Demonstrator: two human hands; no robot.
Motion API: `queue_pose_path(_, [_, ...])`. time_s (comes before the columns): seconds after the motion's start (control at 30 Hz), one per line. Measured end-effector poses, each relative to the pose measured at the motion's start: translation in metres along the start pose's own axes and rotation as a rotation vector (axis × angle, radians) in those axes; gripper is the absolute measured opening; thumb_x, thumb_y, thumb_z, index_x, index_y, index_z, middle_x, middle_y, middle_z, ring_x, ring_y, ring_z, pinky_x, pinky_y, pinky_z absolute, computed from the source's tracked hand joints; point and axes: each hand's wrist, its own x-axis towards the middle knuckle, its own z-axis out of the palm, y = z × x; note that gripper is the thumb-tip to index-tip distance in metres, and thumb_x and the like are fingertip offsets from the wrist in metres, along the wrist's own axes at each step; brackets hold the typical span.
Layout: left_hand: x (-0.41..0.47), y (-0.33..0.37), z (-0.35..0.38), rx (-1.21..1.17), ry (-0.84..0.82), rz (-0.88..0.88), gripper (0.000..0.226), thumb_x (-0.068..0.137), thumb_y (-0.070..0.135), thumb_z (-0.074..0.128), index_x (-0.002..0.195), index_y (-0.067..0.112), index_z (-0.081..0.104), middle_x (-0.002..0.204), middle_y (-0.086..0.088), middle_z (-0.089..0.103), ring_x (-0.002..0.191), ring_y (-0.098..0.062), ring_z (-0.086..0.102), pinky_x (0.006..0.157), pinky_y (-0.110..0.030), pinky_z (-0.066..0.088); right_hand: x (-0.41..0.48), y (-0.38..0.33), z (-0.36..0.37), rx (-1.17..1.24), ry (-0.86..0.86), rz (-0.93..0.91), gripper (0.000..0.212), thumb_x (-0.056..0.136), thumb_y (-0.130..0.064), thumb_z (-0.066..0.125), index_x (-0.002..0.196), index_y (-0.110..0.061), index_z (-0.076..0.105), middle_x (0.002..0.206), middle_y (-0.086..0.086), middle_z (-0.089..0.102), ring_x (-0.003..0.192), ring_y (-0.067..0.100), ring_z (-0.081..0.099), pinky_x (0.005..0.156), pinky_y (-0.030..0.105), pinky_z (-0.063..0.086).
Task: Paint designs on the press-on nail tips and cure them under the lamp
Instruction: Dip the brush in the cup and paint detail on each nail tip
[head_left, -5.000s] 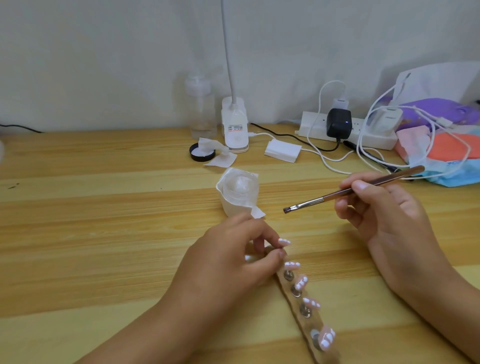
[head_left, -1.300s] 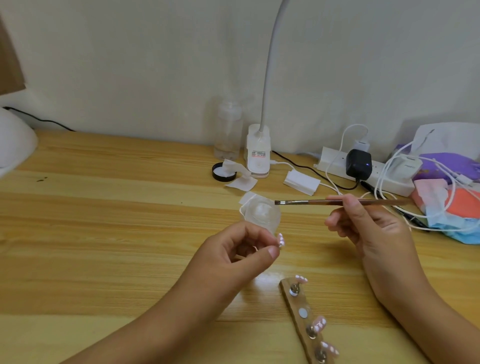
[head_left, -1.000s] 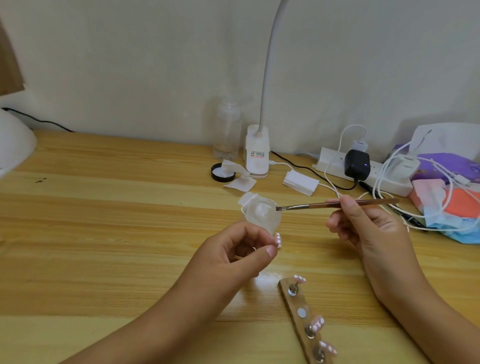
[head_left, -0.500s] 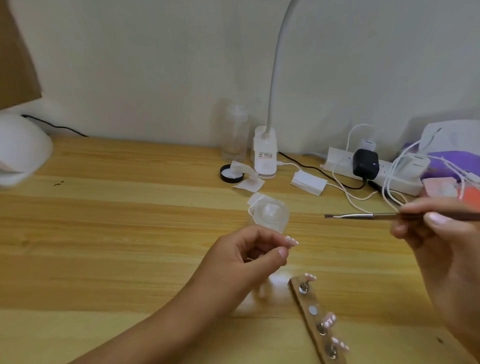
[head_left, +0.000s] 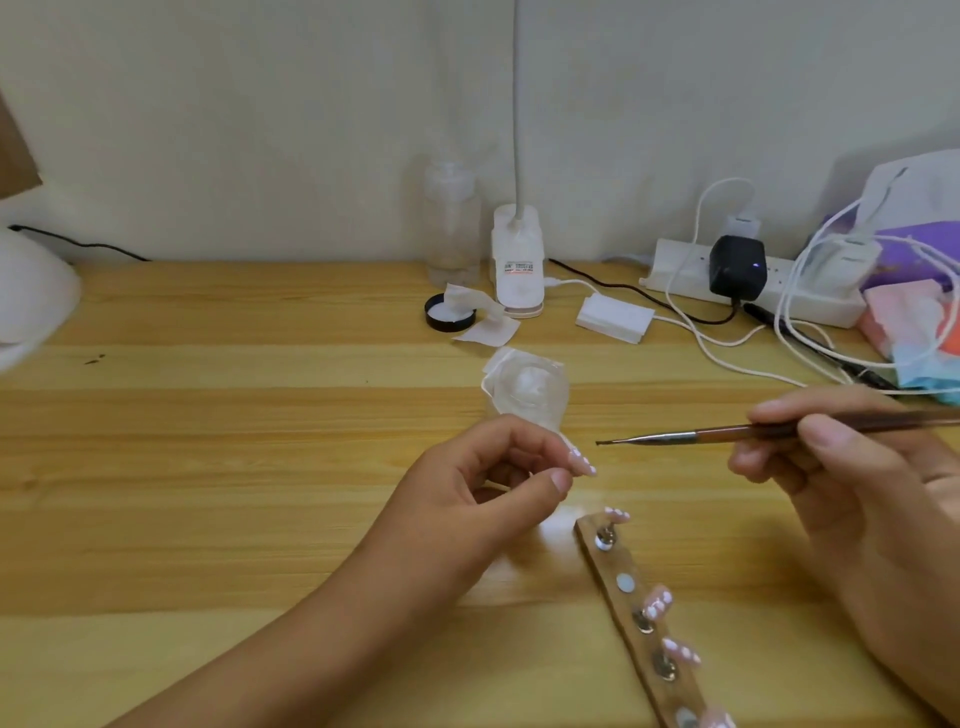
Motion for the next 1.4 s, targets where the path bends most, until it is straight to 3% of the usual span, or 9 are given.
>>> queue_pose_path(0.17, [-0.0006, 0.0015, 0.0006, 0.007, -0.007, 0.005, 0.013, 0.08, 0.023, 0.063, 0.08, 0.032, 0.072, 0.081, 0.021, 0.068, 0.076, -0.001, 0.055, 0.068, -0.01, 0.044, -0.0007, -0.0002, 0.0032, 0.007, -0.049, -0.014, 0.017, 0.085, -0.026, 0.06, 0.086, -0.02, 0.076, 0.078, 0.001, 0.07, 0.072, 0.015, 0.068, 0.071, 0.018, 0.053])
queue_pose_path(0.33, [-0.0003, -0.0005, -0.0001, 0.0, -0.01, -0.018, 0.008, 0.08, 0.023, 0.063, 0.081, 0.025, 0.071, 0.079, 0.02, 0.069, 0.069, 0.001, 0.054, 0.066, -0.01, 0.043, -0.0008, -0.0005, 0.0032, -0.053, -0.102, 0.008, 0.031, 0.08, -0.049, 0.071, 0.086, -0.019, 0.074, 0.077, 0.001, 0.066, 0.07, 0.015, 0.064, 0.074, 0.021, 0.053])
queue_pose_path(0.5, [0.0002, -0.0012, 0.0001, -0.008, 0.004, -0.039, 0.007, 0.078, 0.027, 0.065, 0.081, 0.024, 0.069, 0.087, 0.017, 0.073, 0.072, -0.005, 0.054, 0.066, -0.015, 0.046, -0.0038, 0.004, -0.0014, -0.084, -0.134, -0.029, 0.015, 0.084, -0.03, 0.062, 0.08, -0.021, 0.073, 0.071, 0.001, 0.064, 0.064, 0.015, 0.06, 0.069, 0.019, 0.051])
queue_pose_path(0.63, [-0.0003, -0.0006, 0.0006, -0.024, 0.018, -0.057, 0.004, 0.076, 0.027, 0.069, 0.079, 0.026, 0.072, 0.092, 0.014, 0.075, 0.073, -0.002, 0.057, 0.064, -0.013, 0.047, -0.0026, 0.0027, -0.0029, -0.009, -0.1, -0.075, 0.026, 0.082, -0.017, 0.05, 0.084, -0.022, 0.075, 0.079, 0.0, 0.066, 0.069, 0.014, 0.062, 0.071, 0.02, 0.052])
queue_pose_path(0.97, [-0.0005, -0.0019, 0.0002, -0.007, 0.042, -0.071, 0.006, 0.072, 0.031, 0.073, 0.078, 0.031, 0.073, 0.075, 0.015, 0.068, 0.07, -0.003, 0.056, 0.065, -0.014, 0.046, -0.0039, 0.0052, -0.003, -0.061, -0.133, -0.112, 0.028, 0.085, -0.015, 0.048, 0.094, -0.023, 0.073, 0.087, 0.001, 0.067, 0.079, 0.021, 0.062, 0.076, 0.024, 0.052])
queue_pose_path(1.07, [-0.0005, -0.0019, 0.0002, -0.012, 0.035, -0.067, 0.005, 0.073, 0.03, 0.072, 0.077, 0.031, 0.072, 0.077, 0.017, 0.069, 0.07, -0.001, 0.056, 0.065, -0.013, 0.046, -0.0046, 0.0043, -0.0026, -0.097, -0.127, -0.111, 0.024, 0.087, -0.018, 0.05, 0.094, -0.023, 0.073, 0.087, 0.0, 0.067, 0.079, 0.022, 0.062, 0.077, 0.024, 0.052])
queue_pose_path(1.2, [-0.0008, -0.0026, -0.0006, -0.017, 0.025, -0.058, 0.003, 0.075, 0.028, 0.071, 0.078, 0.029, 0.072, 0.081, 0.009, 0.071, 0.071, -0.003, 0.057, 0.066, -0.014, 0.045, -0.0071, 0.0015, 0.0005, -0.164, -0.098, -0.102, 0.016, 0.089, -0.035, 0.061, 0.092, -0.024, 0.073, 0.087, -0.002, 0.068, 0.08, 0.02, 0.064, 0.078, 0.023, 0.052])
queue_pose_path(1.27, [-0.0008, -0.0027, -0.0004, -0.007, 0.021, -0.053, 0.005, 0.076, 0.027, 0.071, 0.08, 0.026, 0.071, 0.089, 0.005, 0.074, 0.074, -0.004, 0.057, 0.067, -0.014, 0.046, -0.0076, 0.0006, 0.0009, -0.203, -0.083, -0.095, 0.017, 0.087, -0.027, 0.056, 0.09, -0.024, 0.073, 0.086, -0.002, 0.067, 0.078, 0.017, 0.065, 0.078, 0.02, 0.052])
queue_pose_path(1.4, [-0.0021, -0.0011, 0.0007, 0.013, -0.01, -0.032, 0.004, 0.079, 0.027, 0.067, 0.083, 0.027, 0.07, 0.091, 0.014, 0.074, 0.076, -0.003, 0.058, 0.068, -0.013, 0.048, -0.0049, 0.0003, 0.0006, -0.2, -0.062, -0.064, 0.02, 0.083, -0.025, 0.053, 0.087, -0.024, 0.073, 0.084, -0.003, 0.068, 0.076, 0.014, 0.065, 0.077, 0.018, 0.051])
